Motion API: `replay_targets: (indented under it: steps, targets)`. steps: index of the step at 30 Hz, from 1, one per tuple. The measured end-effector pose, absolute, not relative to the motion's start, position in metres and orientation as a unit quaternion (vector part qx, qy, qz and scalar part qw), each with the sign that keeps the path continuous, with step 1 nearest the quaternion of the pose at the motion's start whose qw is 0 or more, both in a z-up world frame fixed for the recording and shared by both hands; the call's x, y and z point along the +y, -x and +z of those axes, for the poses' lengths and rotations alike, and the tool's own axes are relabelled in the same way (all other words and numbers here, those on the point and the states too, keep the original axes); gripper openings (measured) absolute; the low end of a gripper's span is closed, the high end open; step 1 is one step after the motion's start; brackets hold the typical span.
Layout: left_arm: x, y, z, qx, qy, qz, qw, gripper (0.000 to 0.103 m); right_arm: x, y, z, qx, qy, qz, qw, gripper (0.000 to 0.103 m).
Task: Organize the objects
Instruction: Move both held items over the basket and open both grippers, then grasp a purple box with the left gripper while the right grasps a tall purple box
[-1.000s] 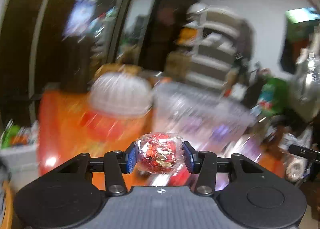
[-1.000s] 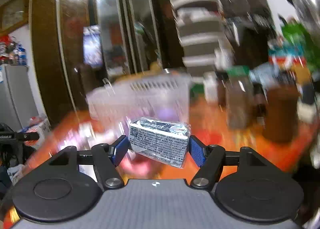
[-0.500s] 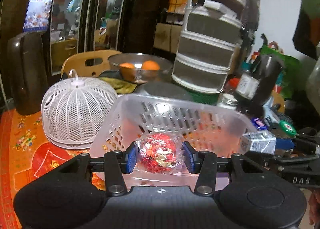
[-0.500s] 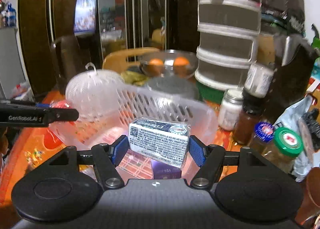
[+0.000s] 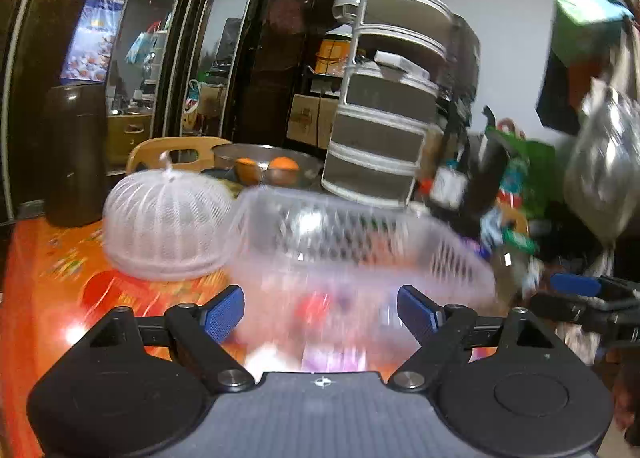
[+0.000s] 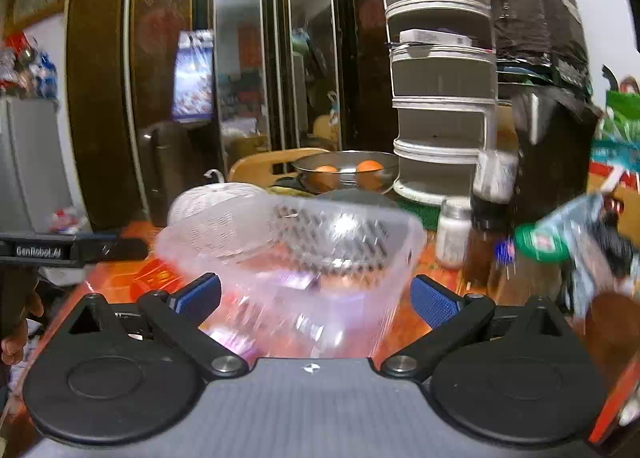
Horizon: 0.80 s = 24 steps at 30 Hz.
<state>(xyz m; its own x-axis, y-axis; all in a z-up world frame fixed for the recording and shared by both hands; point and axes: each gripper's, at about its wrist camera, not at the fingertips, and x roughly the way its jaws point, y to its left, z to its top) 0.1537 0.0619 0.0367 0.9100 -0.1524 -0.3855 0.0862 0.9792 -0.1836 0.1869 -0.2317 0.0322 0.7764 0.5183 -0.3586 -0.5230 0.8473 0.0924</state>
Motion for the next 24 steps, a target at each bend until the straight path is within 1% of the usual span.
replay_targets:
  steps: [3,6,7,8,9,11,12,13,14,18,23,24]
  targets:
    - [0.055,-0.113,0.011,0.201,0.077,-0.051,0.975,0.087,-0.247,-0.152,0.000,0.179,-0.025,0.280,0.943,0.103]
    - [0.040,-0.096,-0.009,0.211,0.055,-0.039,0.975,0.086,-0.250,-0.137,-0.022,0.179,-0.040,0.275,0.944,0.103]
    - [0.036,-0.097,-0.012,0.217,0.047,-0.037,0.974,0.084,-0.248,-0.139,-0.025,0.181,-0.035,0.274,0.944,0.100]
    - [0.031,-0.098,-0.015,0.220,0.036,-0.037,0.974,0.079,-0.245,-0.141,-0.028,0.182,-0.027,0.275,0.944,0.098]
    - [0.026,-0.099,-0.017,0.222,0.027,-0.038,0.974,0.072,-0.242,-0.146,-0.028,0.185,-0.017,0.275,0.943,0.092]
    - [0.018,-0.104,-0.020,0.224,0.005,-0.033,0.974,0.069,-0.235,-0.155,-0.028,0.187,-0.003,0.281,0.941,0.085]
    - [0.015,-0.102,-0.021,0.221,-0.004,-0.029,0.975,0.066,-0.232,-0.156,-0.027,0.184,0.005,0.283,0.941,0.084]
    - [0.014,-0.101,-0.021,0.218,-0.009,-0.027,0.975,0.065,-0.228,-0.157,-0.028,0.183,0.013,0.284,0.941,0.081]
    - [0.012,-0.101,-0.022,0.218,-0.014,-0.026,0.976,0.064,-0.225,-0.158,-0.028,0.182,0.021,0.288,0.940,0.079]
    - [0.002,-0.100,-0.024,0.214,-0.042,-0.014,0.976,0.064,-0.215,-0.161,-0.034,0.196,0.048,0.299,0.933,0.076]
    - [-0.007,-0.103,-0.026,0.207,-0.063,-0.007,0.976,0.065,-0.210,-0.166,-0.042,0.214,0.048,0.310,0.925,0.073]
    - [-0.009,-0.103,-0.026,0.206,-0.068,-0.007,0.976,0.065,-0.210,-0.167,-0.044,0.220,0.045,0.314,0.923,0.071]
